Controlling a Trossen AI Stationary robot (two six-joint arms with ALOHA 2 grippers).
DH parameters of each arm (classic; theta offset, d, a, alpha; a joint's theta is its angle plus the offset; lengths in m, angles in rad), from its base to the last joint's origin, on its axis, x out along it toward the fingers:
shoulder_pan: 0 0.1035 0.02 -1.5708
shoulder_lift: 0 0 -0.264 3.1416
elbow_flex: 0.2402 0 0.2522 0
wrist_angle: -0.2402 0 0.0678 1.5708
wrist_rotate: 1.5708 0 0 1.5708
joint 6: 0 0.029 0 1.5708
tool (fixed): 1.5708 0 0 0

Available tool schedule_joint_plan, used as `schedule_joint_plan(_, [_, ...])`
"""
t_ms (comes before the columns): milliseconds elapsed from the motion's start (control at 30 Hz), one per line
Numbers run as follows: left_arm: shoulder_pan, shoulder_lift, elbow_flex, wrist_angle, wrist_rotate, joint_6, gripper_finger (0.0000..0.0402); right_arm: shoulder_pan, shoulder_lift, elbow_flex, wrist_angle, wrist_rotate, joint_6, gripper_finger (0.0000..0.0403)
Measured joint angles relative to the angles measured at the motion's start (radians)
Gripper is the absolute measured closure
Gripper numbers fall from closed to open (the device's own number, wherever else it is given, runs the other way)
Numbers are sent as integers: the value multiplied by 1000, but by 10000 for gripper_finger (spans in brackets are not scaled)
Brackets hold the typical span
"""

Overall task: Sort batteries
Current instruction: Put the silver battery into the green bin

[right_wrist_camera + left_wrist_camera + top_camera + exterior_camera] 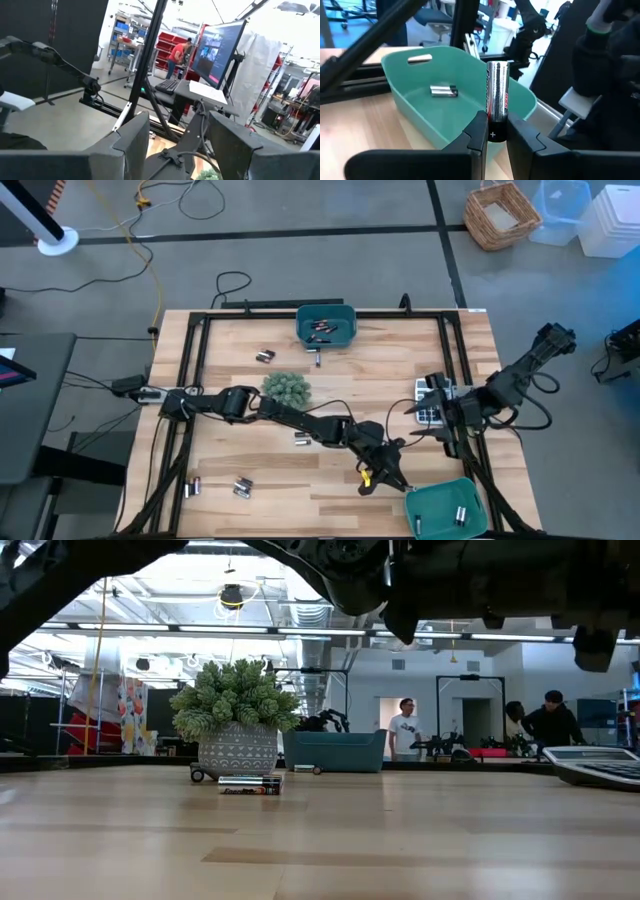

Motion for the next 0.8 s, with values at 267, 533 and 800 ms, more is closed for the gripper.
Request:
schedule_joint_plan(267, [3, 1, 30, -14, -43, -20, 362, 0, 0, 0, 48, 0, -6, 188])
schedule_joint_plan(533, [4, 80, 190, -93, -40, -20, 362, 0, -13, 0, 48, 0, -5, 188])
schedule_joint_plan(800, [7, 179, 292, -68, 38, -117, 362, 2, -19, 0, 34, 0, -5, 188])
